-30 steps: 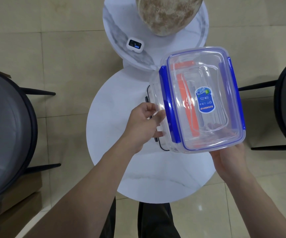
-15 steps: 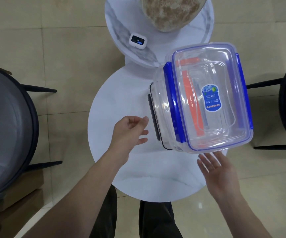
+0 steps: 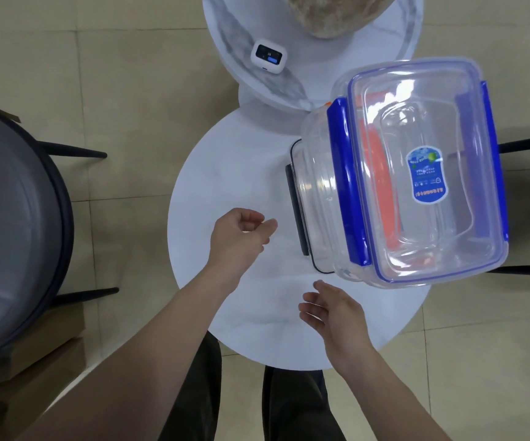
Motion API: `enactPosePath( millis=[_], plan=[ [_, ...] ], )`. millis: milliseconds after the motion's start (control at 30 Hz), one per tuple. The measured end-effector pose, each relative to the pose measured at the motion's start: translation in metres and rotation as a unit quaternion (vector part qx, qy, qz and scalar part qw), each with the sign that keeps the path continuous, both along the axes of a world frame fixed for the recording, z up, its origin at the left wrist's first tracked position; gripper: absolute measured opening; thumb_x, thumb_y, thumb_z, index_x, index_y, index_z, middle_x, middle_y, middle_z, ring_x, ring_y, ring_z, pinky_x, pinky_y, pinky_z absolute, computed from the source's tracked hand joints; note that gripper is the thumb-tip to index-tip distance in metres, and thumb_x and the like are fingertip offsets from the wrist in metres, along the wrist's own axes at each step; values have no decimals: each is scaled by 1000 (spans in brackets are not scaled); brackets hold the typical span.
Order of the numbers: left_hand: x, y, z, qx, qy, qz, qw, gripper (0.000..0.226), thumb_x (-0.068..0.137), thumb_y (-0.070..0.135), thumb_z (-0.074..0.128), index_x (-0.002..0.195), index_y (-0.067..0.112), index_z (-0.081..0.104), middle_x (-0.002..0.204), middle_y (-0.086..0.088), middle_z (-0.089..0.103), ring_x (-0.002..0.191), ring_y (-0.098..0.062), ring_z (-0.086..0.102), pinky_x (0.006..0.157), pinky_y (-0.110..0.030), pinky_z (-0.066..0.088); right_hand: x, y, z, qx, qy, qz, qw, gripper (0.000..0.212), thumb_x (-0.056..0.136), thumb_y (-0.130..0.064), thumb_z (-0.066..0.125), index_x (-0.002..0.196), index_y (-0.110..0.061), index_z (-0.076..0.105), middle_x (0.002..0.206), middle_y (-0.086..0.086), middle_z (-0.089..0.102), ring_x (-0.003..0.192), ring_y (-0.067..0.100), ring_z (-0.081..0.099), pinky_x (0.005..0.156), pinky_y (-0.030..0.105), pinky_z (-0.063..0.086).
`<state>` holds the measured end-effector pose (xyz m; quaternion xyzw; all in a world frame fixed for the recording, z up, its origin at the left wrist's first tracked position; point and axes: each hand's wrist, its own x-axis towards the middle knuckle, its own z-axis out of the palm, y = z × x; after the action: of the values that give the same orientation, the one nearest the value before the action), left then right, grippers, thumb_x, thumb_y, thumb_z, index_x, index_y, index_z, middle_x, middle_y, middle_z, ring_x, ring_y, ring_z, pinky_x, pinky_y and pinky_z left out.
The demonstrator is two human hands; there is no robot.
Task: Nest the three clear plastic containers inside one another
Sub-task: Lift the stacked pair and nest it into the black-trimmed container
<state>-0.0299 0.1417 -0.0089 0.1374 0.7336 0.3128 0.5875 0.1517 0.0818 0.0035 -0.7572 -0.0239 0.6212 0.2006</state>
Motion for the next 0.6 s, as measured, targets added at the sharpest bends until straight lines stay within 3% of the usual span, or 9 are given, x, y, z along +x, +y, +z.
enactPosePath(
  millis=[200, 367, 600],
  plan=[
    [-1, 31, -11, 24, 29, -16, 999, 19, 85, 20, 80, 95, 13, 65, 89, -9, 71, 76, -24, 70, 89, -48, 60, -33, 19, -6, -34, 46, -17, 998, 29, 96, -34, 65, 96, -5, 68, 64, 6, 65, 64, 23, 63, 64, 32, 59],
    [1, 60, -20, 28, 80, -58, 995, 21, 81, 32, 81, 80, 26, 61, 97, -9, 75, 94, -29, 74, 88, -46, 61, -48, 34, -11, -36, 57, -40, 997, 36, 97, -42, 61, 93, -7, 68, 57, 3, 60, 57, 19, 59, 60, 31, 56],
    [7, 91, -39, 28, 119, -75, 990, 31, 72, 49, 83, 79, 25, 65, 85, 4, 72, 82, -18, 73, 77, -36, 63, -54, 50, -23, -56, 40, -58, 996, 45, 97, -50, 55, 86, -9, 69, 50, 0, 58, 43, 15, 55, 46, 25, 52]
  ],
)
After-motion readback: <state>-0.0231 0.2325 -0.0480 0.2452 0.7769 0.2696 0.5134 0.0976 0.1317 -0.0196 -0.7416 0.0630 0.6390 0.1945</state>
